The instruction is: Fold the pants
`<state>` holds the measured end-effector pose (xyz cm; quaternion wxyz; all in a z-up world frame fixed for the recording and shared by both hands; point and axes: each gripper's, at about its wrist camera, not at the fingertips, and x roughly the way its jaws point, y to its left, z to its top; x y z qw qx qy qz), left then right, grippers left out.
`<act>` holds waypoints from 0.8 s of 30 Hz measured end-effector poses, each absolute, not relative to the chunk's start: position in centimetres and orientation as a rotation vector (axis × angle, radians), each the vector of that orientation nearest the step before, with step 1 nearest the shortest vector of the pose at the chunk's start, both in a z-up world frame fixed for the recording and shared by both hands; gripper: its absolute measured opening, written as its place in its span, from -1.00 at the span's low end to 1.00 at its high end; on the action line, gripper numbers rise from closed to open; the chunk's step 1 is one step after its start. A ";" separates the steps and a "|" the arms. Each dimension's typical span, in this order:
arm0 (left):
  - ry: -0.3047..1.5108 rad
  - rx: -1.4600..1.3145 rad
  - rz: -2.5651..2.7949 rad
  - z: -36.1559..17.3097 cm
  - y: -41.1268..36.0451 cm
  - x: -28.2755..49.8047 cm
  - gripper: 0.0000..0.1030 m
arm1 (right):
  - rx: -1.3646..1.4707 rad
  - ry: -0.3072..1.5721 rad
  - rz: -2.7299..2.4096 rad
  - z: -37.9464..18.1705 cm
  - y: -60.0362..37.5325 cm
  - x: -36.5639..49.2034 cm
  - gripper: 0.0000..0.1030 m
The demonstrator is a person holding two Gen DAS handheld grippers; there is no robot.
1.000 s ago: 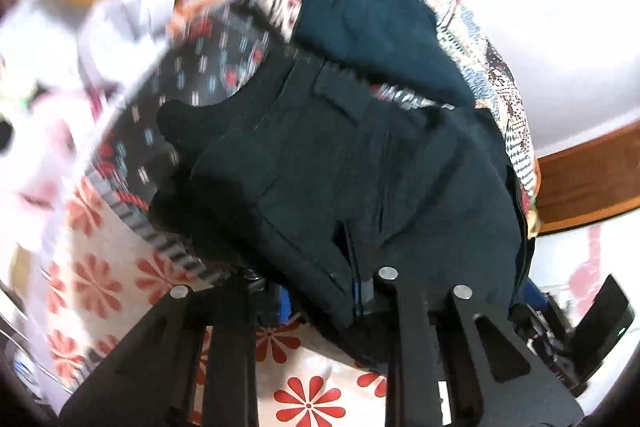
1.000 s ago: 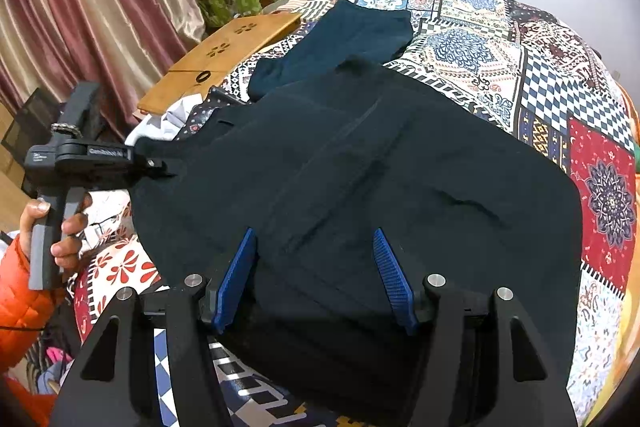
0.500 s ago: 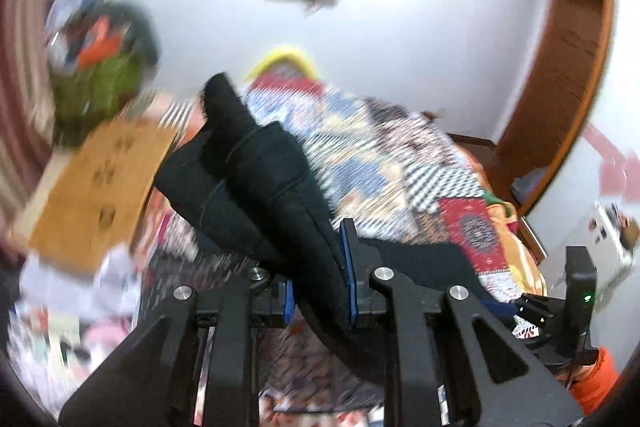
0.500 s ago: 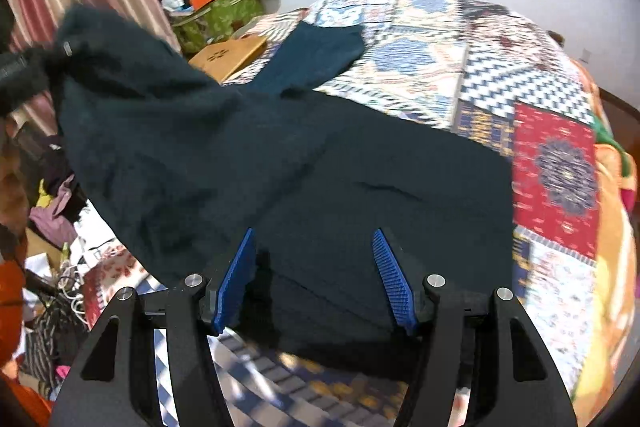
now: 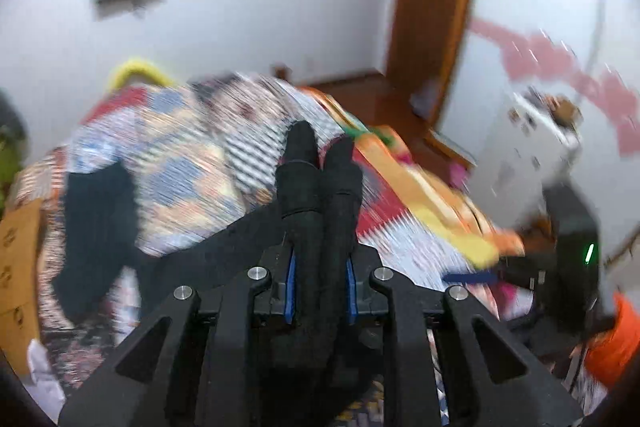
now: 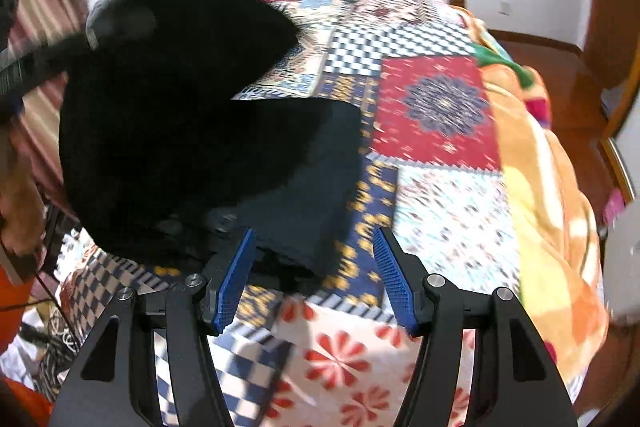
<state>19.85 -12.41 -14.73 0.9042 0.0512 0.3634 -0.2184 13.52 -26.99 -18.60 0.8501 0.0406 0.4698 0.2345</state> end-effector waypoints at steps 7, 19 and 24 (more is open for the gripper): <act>1.008 0.174 -0.520 -21.5 -16.2 20.2 -0.48 | 0.110 1.016 0.451 -19.5 -29.0 12.6 0.11; 0.819 0.117 -0.344 -13.0 -9.1 22.2 0.94 | 0.114 1.026 0.524 -19.6 -27.1 11.6 0.11; 0.875 0.164 -0.204 -13.8 -4.4 28.3 0.95 | 0.064 0.986 0.526 -19.0 -25.5 11.7 0.11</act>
